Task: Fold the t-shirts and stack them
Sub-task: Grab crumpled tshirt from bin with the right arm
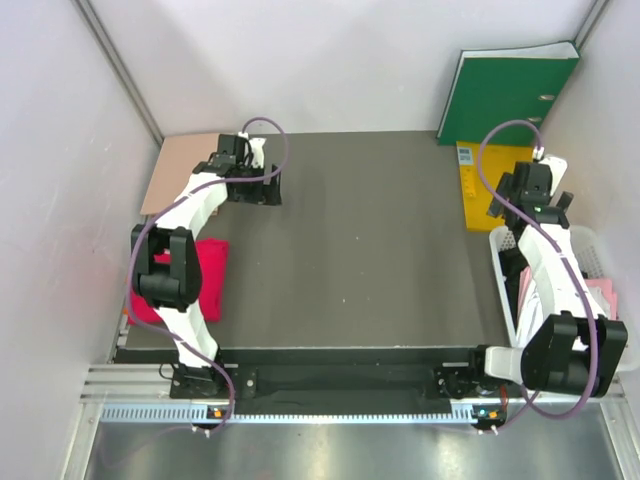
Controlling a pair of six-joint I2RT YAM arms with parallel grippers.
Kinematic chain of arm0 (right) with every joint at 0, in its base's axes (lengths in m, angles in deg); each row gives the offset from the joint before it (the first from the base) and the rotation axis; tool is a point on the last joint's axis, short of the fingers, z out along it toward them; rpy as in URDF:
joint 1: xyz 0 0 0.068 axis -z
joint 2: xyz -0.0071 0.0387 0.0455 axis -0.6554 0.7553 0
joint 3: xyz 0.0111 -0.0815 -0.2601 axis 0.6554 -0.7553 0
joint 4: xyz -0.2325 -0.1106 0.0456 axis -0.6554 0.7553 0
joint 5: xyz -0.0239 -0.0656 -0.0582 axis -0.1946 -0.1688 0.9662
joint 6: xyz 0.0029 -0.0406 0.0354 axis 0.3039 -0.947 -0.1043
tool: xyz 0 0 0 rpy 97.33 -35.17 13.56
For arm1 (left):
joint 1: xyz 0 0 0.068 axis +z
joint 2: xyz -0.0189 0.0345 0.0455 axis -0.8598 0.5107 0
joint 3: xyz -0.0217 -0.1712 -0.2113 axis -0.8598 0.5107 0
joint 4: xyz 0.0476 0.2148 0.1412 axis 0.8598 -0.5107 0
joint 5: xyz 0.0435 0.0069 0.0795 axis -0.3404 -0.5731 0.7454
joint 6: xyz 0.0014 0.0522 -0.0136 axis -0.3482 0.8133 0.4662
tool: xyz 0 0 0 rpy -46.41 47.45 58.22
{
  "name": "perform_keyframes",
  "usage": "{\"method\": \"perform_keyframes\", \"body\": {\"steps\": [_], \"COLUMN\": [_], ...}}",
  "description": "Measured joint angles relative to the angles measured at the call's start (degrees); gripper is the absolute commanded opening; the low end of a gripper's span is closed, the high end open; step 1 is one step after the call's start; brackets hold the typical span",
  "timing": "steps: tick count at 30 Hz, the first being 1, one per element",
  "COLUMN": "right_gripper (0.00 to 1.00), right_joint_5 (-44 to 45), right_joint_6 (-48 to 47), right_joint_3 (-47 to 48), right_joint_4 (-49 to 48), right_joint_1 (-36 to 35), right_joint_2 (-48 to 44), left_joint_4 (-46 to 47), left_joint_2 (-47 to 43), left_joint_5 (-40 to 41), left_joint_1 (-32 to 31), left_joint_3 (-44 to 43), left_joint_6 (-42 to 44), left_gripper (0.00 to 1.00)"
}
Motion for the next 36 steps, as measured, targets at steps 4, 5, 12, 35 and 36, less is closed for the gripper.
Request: {"method": "perform_keyframes", "body": {"steps": [4, 5, 12, 35, 36], "right_gripper": [1.0, 1.0, 0.98, 0.92, 0.94], "right_joint_5": [-0.85, -0.83, 8.39, 6.51, 5.97], "right_joint_6": [-1.44, -2.32, -10.51, 0.61, 1.27], "right_joint_3": [1.73, 2.34, 7.3, 5.27, 5.4], "right_joint_4": [0.02, -0.2, -1.01, 24.98, 26.14], "right_joint_1": [-0.96, -1.92, -17.11, 11.5, 12.26], "right_joint_2": [0.35, 0.5, 3.96, -9.01, -8.5], "left_joint_4": [0.02, 0.02, -0.04, 2.14, 2.14], "left_joint_2": [-0.44, -0.44, -0.44, -0.55, -0.35], "left_joint_5": [1.66, 2.32, 9.62, 0.22, -0.02], "left_joint_1": [0.0, 0.0, 0.5, 5.86, 5.62], "left_joint_3": [-0.02, -0.02, -0.02, 1.6, 1.57], "left_joint_6": [-0.11, -0.28, -2.73, -7.78, -7.76], "left_gripper": [0.99, 0.99, 0.99, 0.99, 0.99]}}
